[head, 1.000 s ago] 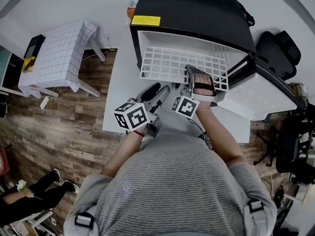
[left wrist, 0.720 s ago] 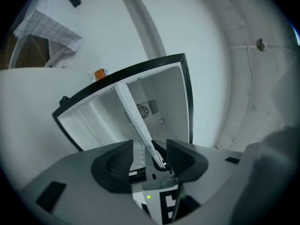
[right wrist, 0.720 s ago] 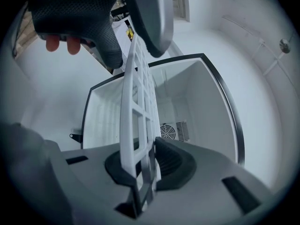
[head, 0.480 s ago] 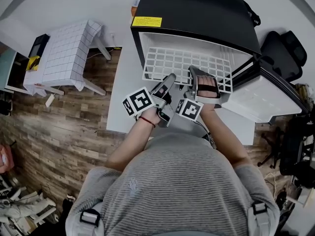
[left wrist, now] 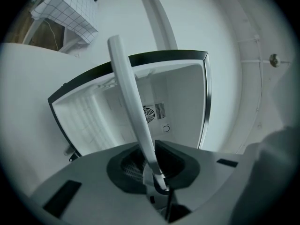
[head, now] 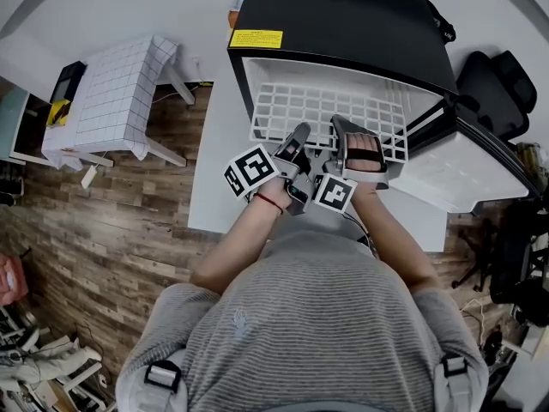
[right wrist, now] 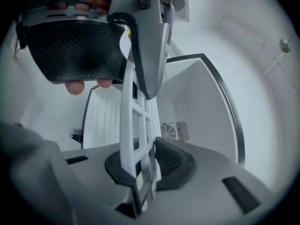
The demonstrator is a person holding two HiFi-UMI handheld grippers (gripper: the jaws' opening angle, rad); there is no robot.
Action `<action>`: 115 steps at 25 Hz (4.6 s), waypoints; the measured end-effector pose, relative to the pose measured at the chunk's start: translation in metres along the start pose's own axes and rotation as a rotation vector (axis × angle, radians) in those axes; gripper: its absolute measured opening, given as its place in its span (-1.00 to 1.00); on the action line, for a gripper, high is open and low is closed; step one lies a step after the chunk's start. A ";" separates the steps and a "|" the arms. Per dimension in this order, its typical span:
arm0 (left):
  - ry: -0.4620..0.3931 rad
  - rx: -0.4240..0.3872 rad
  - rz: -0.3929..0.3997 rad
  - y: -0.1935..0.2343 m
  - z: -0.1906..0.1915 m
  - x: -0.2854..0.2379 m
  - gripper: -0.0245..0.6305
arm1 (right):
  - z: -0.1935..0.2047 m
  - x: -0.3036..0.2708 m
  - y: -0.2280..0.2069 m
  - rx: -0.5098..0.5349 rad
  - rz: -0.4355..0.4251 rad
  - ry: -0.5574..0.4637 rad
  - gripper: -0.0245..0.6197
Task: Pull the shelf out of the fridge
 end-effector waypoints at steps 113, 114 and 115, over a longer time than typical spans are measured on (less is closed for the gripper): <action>-0.705 0.076 0.255 -0.086 0.014 0.234 -0.79 | -0.108 0.134 -0.131 -1.335 -0.830 -0.824 -0.89; -0.710 0.076 0.258 -0.086 0.014 0.236 -0.79 | -0.109 0.136 -0.130 -1.329 -0.829 -0.819 -0.89; -0.715 0.076 0.261 -0.087 0.013 0.237 -0.79 | -0.109 0.137 -0.129 -1.323 -0.829 -0.810 -0.89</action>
Point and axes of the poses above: the fingertips, and each gripper's own axes: x backward along the fingers, y to its left, z out of its underside, the point moved 7 cm from there along x, backward along the fingers, and after that the axes turned 14 degrees about z, right-handed, at the moved point
